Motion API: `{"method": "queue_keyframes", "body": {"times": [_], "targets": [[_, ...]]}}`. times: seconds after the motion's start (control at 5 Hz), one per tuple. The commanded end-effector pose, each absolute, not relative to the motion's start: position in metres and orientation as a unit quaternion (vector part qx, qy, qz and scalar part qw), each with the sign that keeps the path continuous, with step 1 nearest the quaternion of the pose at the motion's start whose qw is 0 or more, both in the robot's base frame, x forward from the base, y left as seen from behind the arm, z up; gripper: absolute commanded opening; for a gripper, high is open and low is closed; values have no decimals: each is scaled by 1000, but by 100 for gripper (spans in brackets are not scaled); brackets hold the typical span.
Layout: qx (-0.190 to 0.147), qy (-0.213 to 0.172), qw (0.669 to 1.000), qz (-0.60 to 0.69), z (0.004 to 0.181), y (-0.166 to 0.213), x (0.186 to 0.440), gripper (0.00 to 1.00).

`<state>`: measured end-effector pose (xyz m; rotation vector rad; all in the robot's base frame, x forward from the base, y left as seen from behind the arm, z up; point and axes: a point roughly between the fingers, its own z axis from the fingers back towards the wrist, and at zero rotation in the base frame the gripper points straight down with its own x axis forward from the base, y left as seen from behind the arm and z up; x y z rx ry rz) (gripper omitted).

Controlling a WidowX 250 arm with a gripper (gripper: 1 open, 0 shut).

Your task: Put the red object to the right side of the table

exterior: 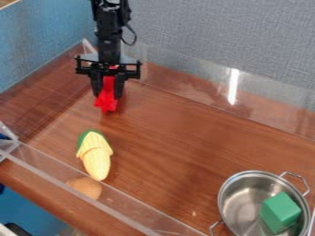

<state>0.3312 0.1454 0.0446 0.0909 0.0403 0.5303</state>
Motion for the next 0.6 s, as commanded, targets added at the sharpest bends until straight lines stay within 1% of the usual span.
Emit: {"method": "queue_keyframes", "body": {"times": [0.0, 0.2, 0.4], "targets": [[51, -26, 960, 273, 69, 159, 345, 0], [47, -34, 965, 257, 78, 151, 338, 0], [40, -51, 970, 234, 99, 130, 337, 0]]}}
